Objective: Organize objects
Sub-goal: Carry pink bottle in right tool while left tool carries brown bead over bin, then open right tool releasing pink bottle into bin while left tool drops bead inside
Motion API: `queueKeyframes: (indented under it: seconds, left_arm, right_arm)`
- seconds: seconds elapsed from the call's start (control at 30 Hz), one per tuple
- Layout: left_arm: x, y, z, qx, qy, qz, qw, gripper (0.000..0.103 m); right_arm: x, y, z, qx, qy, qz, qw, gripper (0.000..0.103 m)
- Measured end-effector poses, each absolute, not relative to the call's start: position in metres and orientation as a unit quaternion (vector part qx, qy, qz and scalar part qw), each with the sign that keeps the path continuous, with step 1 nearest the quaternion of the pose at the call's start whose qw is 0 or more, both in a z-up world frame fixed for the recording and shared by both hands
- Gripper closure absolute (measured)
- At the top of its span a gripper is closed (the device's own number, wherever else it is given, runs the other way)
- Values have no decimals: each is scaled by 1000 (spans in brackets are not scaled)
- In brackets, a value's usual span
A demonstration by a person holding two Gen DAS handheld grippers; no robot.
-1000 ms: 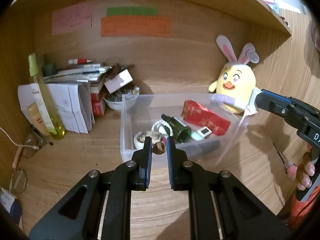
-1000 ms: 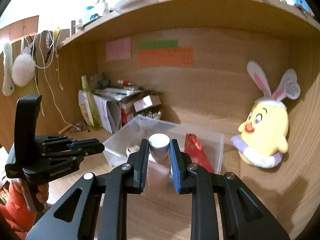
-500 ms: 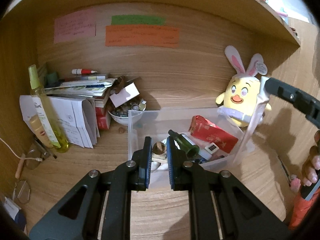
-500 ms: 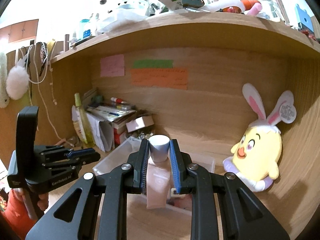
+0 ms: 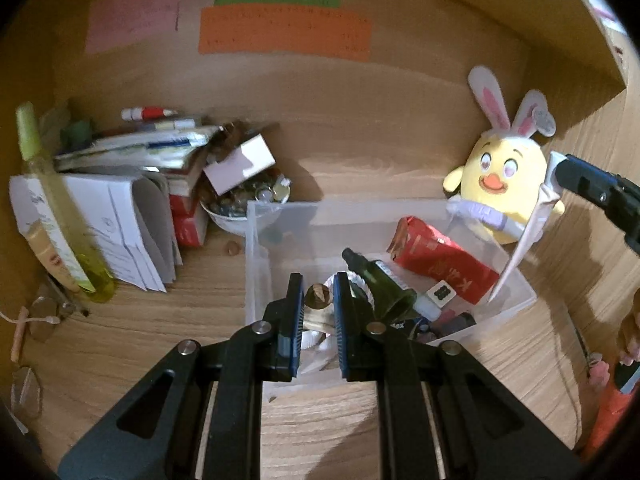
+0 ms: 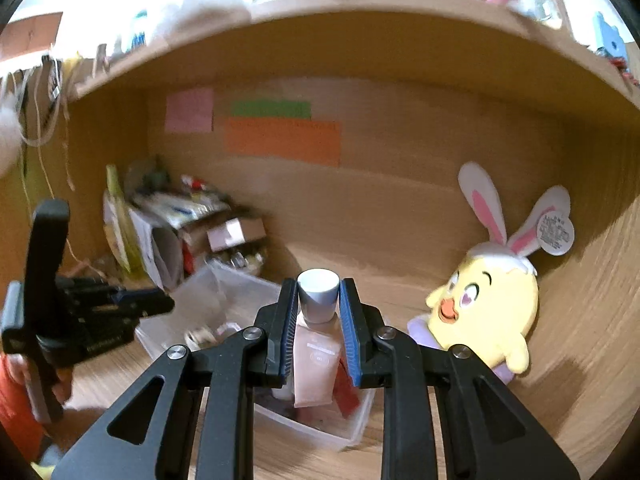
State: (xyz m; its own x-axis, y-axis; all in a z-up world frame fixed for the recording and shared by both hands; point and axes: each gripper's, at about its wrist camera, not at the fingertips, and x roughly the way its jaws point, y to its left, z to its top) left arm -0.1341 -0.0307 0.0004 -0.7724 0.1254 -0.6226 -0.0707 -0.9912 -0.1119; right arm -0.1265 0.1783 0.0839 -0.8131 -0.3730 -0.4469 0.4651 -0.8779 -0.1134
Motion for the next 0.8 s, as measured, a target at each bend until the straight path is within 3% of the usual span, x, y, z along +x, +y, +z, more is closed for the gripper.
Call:
queueKeyframes:
  seconds: [0.3,0.53,0.63,0.7,0.77,0.8]
  left_arm:
    - [-150,-32,-18,-358,-45,931,57,89]
    - [-151,-35,-22,-363,-53,928,69,89]
    - [-151,-35,-22,-362,-54,928,71,83]
    - [-150,-37,-21,-360,-57,929,73,77]
    - [-148,-38,-21,-356,-59,930,73,75]
    - [-148,-39,-20,-354,-61,930,74,75]
  right_arm:
    - [-150,142,49,252,170,-927,220,84]
    - [-174,114,34,286,164,-909,256,84]
    - [-182,104,28,303,151,-900,277,83]
    - [-186,97,24,317,147,-892,287,79]
    - [-187,95,21,323,144,-890,289,61]
    - [-186,94,20,320,143,-891,288,57]
